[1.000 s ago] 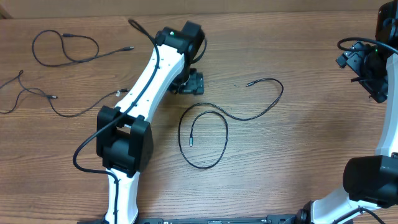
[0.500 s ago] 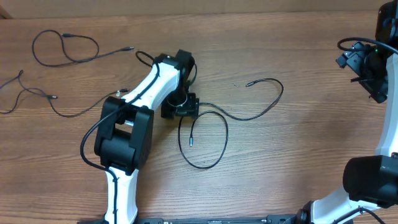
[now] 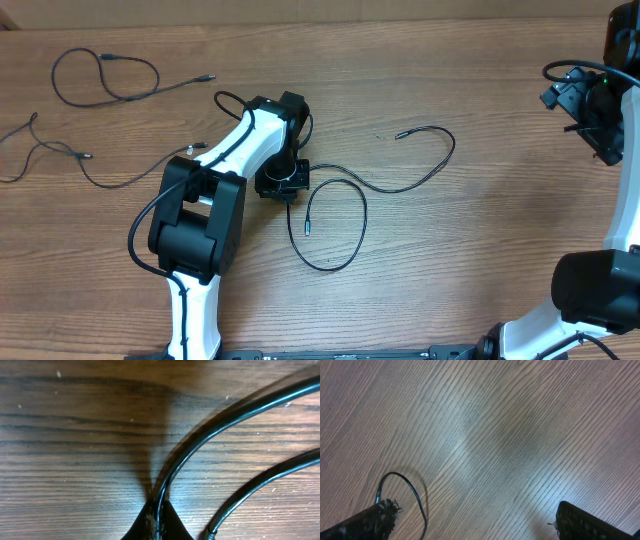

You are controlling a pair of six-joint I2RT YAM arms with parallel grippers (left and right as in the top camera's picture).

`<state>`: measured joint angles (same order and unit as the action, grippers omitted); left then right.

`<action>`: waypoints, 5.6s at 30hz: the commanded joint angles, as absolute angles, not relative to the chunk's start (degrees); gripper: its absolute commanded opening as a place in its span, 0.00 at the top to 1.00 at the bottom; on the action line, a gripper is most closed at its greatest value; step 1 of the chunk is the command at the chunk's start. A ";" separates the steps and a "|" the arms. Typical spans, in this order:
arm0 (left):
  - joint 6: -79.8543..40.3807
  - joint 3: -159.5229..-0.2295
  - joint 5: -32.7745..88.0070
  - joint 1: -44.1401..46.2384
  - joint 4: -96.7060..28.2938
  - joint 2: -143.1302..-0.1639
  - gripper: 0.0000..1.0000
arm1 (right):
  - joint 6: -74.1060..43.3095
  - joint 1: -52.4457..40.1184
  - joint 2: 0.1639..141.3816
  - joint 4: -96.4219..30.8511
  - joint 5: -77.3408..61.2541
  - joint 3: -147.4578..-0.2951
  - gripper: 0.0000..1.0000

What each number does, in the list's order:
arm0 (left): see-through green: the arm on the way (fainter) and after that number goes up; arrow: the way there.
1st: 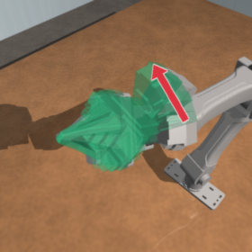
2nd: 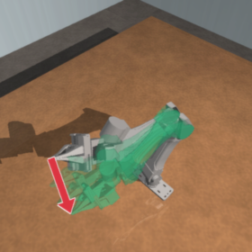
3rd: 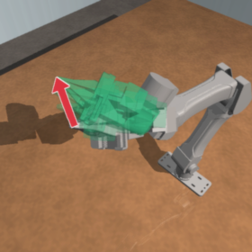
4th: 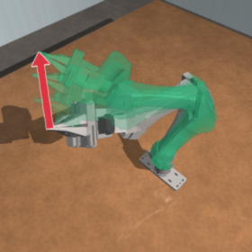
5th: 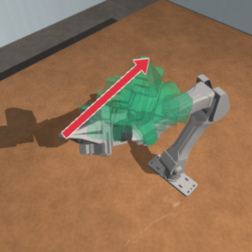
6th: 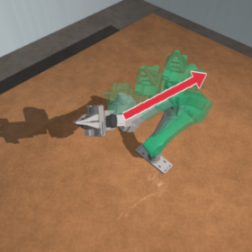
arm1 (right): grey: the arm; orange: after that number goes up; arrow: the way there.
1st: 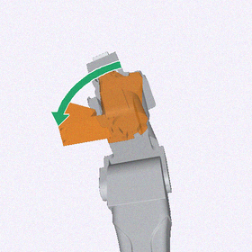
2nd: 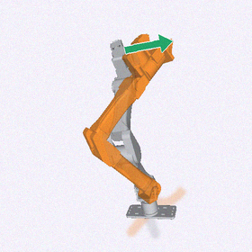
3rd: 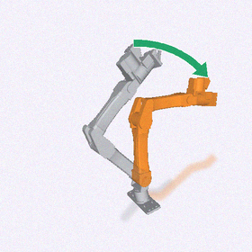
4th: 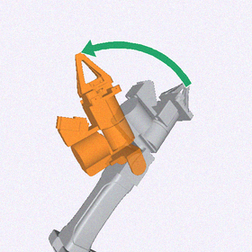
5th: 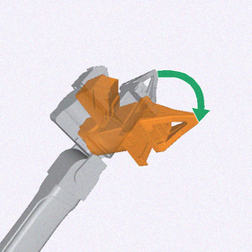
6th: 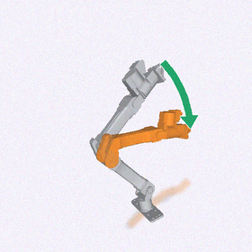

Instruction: Untangle cables

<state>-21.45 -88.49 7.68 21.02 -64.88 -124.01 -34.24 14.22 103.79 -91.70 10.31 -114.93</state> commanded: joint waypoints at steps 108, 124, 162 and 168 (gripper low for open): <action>-62.39 -72.82 -13.02 -49.74 -54.87 -82.52 0.96 | -34.02 14.28 103.68 -91.61 10.26 -114.72 0.00; -25.15 -67.18 -11.57 -52.10 -29.58 -90.26 0.01 | -34.02 14.28 103.70 -91.61 10.26 -114.69 0.00; 18.65 -68.20 8.34 -29.17 -10.61 -109.58 0.05 | -34.00 14.28 103.70 -91.59 10.26 -114.72 0.00; 18.24 -68.20 7.90 -29.41 -9.52 -114.15 0.24 | -34.02 14.28 103.70 -91.61 10.26 -114.69 0.00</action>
